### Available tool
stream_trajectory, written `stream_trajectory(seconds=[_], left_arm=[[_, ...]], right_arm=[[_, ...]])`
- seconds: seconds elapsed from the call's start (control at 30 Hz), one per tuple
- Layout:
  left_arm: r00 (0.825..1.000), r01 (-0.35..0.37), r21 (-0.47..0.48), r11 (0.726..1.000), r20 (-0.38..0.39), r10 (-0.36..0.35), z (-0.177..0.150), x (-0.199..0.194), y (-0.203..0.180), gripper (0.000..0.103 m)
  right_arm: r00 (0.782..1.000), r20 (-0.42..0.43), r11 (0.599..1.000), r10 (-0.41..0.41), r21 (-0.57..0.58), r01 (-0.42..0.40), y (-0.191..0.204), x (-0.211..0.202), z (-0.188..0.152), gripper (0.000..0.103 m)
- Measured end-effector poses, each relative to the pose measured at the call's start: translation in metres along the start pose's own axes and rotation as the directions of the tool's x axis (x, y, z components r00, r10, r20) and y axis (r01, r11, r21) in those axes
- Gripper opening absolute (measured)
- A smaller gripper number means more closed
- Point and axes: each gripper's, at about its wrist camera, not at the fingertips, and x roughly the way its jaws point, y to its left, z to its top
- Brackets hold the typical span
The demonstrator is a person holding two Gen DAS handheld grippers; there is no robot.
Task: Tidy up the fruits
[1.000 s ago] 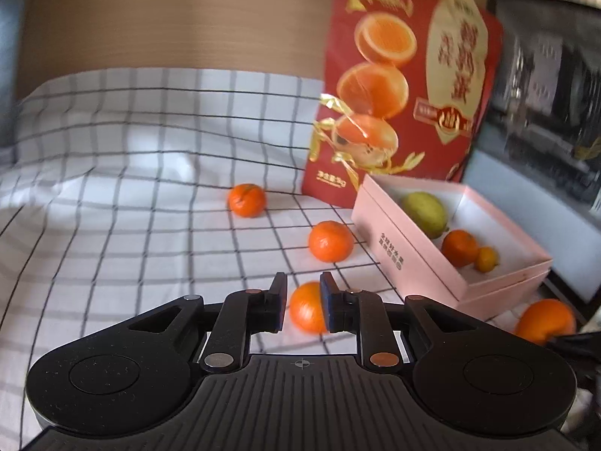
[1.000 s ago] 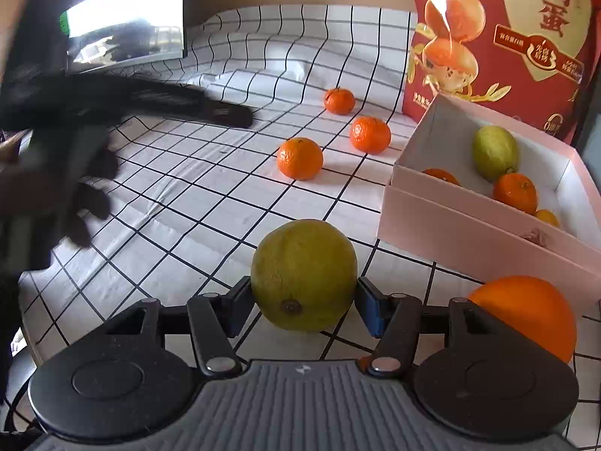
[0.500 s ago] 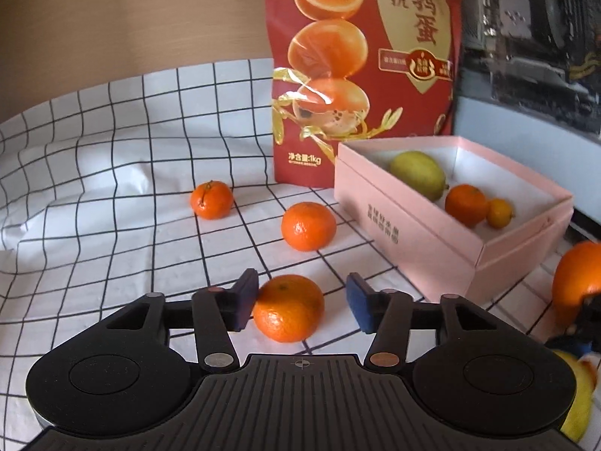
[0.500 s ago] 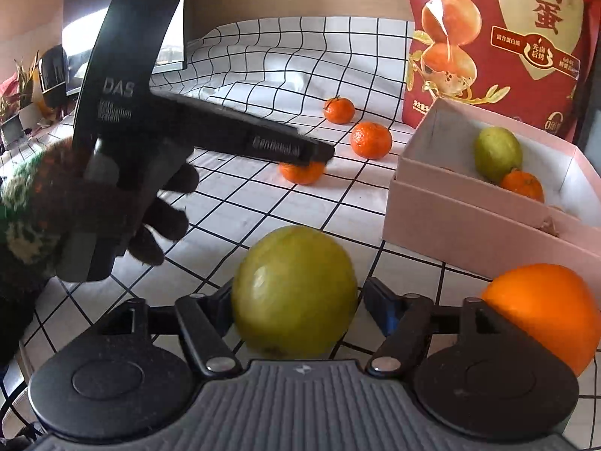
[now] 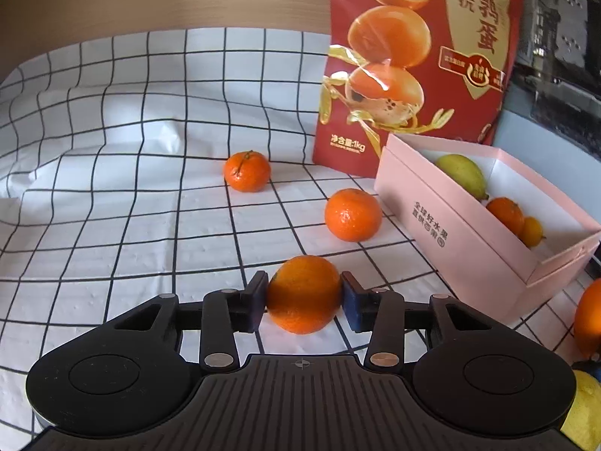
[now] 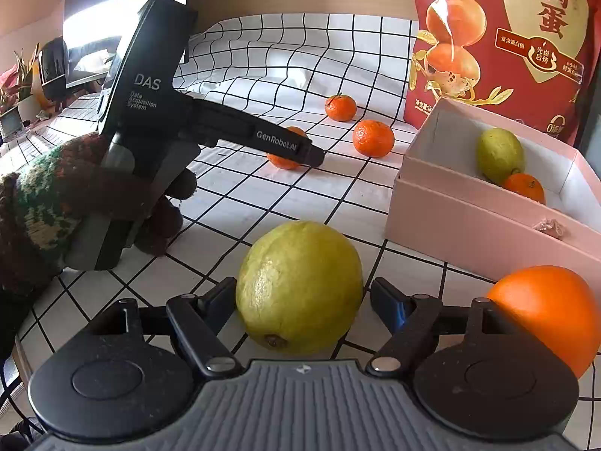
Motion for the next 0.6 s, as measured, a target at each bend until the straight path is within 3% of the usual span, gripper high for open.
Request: stream_trajectory(seconds=[0.13,0.3,0.5,0.6], left_arm=[[1.000,0.019,-0.043,0.999,-0.008,-0.019,-0.004,-0.009,0.002,0.046],[0.999,0.048,-0.052,0.997,0.022,-0.047,-0.024,-0.051,-0.011,0.046],[0.993,0.103,-0.095,0.990,0.067,-0.097,-0.057,-0.090,-0.011,0.046],[0.992,0.114,-0.126,0.986,0.074,-0.105,-0.065,-0.096,-0.007,0.046]], right_arm=[[1.000,-0.004,1.000,0.004,-0.006,-0.004,0.001,0.000,0.000,0.081],[1.000,-0.013,1.000,0.010,-0.020,-0.010,0.002,0.002,0.001,0.085],[0.999,-0.034,0.999,0.031,-0.039,-0.033,0.004,0.005,0.002,0.094],[0.997,-0.069,0.998,0.046,-0.048,-0.049,0.007,0.007,0.003,0.103]])
